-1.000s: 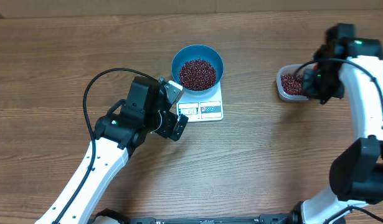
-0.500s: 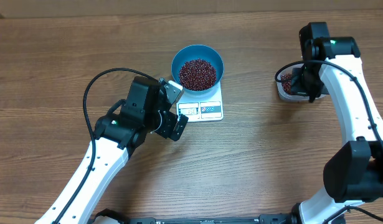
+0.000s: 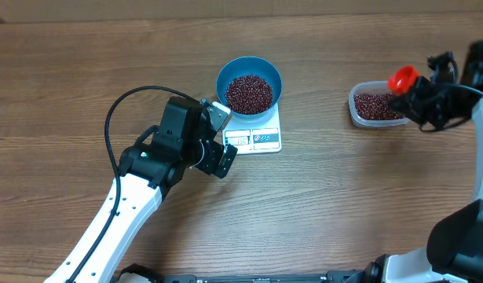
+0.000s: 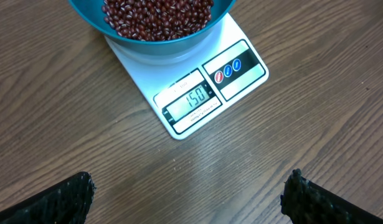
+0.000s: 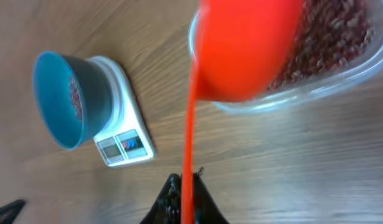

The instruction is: Scoop item into bowl and weigh 150g on scale

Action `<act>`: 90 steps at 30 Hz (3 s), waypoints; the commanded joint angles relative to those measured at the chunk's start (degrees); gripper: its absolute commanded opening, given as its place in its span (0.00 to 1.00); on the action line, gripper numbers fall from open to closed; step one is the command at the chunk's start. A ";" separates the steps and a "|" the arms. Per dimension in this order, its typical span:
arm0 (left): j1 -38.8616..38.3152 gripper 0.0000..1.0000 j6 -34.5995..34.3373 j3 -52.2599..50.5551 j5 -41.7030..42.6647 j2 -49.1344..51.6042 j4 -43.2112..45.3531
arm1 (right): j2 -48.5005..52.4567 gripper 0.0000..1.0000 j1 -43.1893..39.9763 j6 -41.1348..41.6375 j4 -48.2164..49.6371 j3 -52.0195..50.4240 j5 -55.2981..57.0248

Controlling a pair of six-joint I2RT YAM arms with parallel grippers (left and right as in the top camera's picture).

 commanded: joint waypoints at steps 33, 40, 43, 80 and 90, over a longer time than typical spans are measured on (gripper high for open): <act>-0.37 1.00 -0.35 -0.17 -0.31 0.44 0.22 | -12.87 0.92 -8.11 2.60 12.22 -17.05 -10.29; -0.37 1.00 -0.35 -0.17 -0.31 0.44 0.22 | -27.45 0.97 -5.31 2.60 5.07 -16.13 -8.00; -0.37 1.00 -0.35 -0.20 -0.33 0.44 0.22 | -32.39 1.00 -3.45 2.62 1.86 -16.13 -7.80; -0.37 1.00 -0.35 -0.20 -0.33 0.44 0.24 | -59.65 1.00 19.58 5.14 19.26 -27.02 23.50; -0.37 1.00 -0.35 -0.20 -0.31 0.44 0.22 | -75.34 1.00 26.18 5.14 41.64 -51.93 27.76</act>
